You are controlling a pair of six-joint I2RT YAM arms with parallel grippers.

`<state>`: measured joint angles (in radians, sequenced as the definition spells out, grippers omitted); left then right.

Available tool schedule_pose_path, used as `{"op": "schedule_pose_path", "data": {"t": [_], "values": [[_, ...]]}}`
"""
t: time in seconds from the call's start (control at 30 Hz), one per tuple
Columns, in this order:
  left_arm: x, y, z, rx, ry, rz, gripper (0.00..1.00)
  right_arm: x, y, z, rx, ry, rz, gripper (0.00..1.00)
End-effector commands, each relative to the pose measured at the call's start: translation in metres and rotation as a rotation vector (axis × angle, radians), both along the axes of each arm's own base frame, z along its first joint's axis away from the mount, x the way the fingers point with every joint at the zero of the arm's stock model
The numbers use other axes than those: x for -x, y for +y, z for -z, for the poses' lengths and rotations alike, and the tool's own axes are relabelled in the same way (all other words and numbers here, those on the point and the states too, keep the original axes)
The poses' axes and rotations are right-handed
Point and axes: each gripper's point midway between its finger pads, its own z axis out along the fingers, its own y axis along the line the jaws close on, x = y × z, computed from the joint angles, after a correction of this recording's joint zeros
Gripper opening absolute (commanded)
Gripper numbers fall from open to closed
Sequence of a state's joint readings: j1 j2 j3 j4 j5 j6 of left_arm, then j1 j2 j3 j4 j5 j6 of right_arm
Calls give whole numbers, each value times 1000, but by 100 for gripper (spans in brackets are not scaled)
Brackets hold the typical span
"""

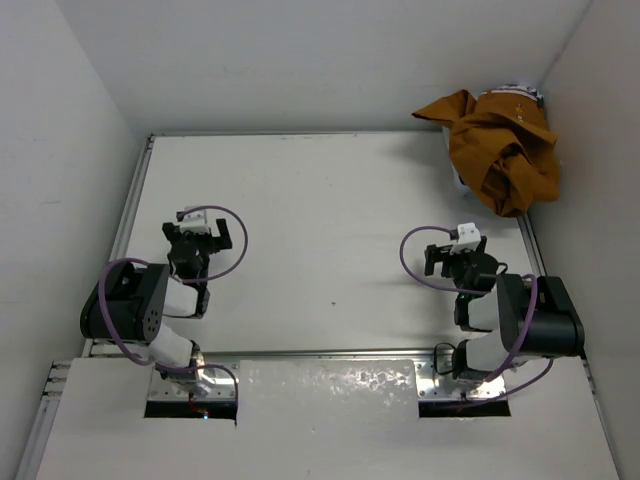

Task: Fold and stack the trousers
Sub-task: Grab the trousers from the pile

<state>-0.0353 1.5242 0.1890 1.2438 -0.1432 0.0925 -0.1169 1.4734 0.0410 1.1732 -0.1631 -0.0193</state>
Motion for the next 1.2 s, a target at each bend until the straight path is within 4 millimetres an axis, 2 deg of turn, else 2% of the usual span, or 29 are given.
{"op": "schedule_pose_path", "data": {"t": [0.0, 0.2, 0.23, 0.27, 0.3, 0.33, 0.37, 0.4, 0.43, 0.47, 0.5, 0.53, 0.57, 0.6, 0.67, 0.7, 0.73, 0.77, 0.8, 0.83, 0.87, 0.93, 0.97, 1.0, 1.03, 1.07, 1.1, 1.13, 1.17], "values": [[-5, -3, -19, 8, -69, -4, 100, -1, 1, -5, 6, -20, -2, 99], [-3, -3, -20, 0, -76, -22, 100, 1, 6, -19, -7, -64, -28, 99], [-2, -4, -24, -2, -88, -21, 100, 7, 7, -11, -12, -8, -36, 99], [-3, -6, -27, -9, -93, -11, 100, -1, 7, -39, -1, -81, -40, 99], [-5, -7, -34, -10, -111, -8, 100, -4, 9, -53, -63, -99, -21, 99], [-3, -10, -31, -35, -60, 0, 100, -10, 5, -60, -120, -38, 21, 99], [-18, -21, -53, -57, -69, 39, 100, -14, 9, -88, -151, -58, 7, 99], [-23, -30, -58, -192, -22, 117, 100, -20, 16, -104, -104, -32, -69, 99], [-20, -50, -47, -269, 91, 270, 100, -22, 36, -134, -57, 61, -232, 99], [-37, -60, -85, -322, 53, 309, 100, -17, 42, -138, 30, 149, -304, 99], [-36, -56, -89, -344, 102, 305, 100, -17, 24, -151, 349, 296, -268, 99], [-39, -56, -107, -357, 76, 300, 100, -19, 45, -160, 443, 293, -382, 99], [-45, -54, -135, -383, 21, 276, 100, -23, -7, -176, 749, 354, -171, 99], [-47, -51, -150, -457, -8, 269, 100, -25, -21, -193, 865, 349, -94, 99], [-48, -55, -190, -547, -95, 278, 100, -38, -45, -239, 960, 204, 102, 99], [-50, -55, -197, -620, -99, 287, 100, -40, -49, -259, 970, 113, 156, 99], [-54, -60, -220, -637, -139, 304, 100, -50, -55, -280, 924, -30, 236, 99], [-57, -62, -229, -635, -146, 310, 100, -55, -51, -287, 901, -82, 213, 99], [-58, -64, -232, -583, -143, 312, 100, -65, -38, -287, 852, -133, 104, 99], [-59, -66, -247, -546, -173, 306, 100, -73, -31, -284, 821, -103, 33, 99], [-58, -68, -251, -504, -181, 306, 100, -79, -25, -277, 729, -76, 1, 99], [-51, -76, -253, -387, -178, 335, 100, -95, -30, -276, 604, -24, 9, 99], [-48, -82, -249, -332, -163, 361, 100, -99, -29, -274, 513, -10, 31, 99], [-42, -85, -240, -306, -121, 384, 100, -100, -46, -282, 466, 6, 86, 99], [-39, -89, -233, -285, -95, 407, 100, -103, -50, -282, 411, 20, 112, 99], [-34, -92, -221, -266, -62, 428, 100, -109, -53, -272, 307, 48, 147, 99], [-28, -93, -209, -236, -17, 436, 100, -109, -64, -270, 260, 62, 180, 96], [-24, -92, -192, -224, 29, 433, 100, -112, -67, -261, 214, 90, 191, 93], [-21, -91, -184, -216, 56, 428, 100, -113, -70, -257, 131, 98, 234, 87]]}}
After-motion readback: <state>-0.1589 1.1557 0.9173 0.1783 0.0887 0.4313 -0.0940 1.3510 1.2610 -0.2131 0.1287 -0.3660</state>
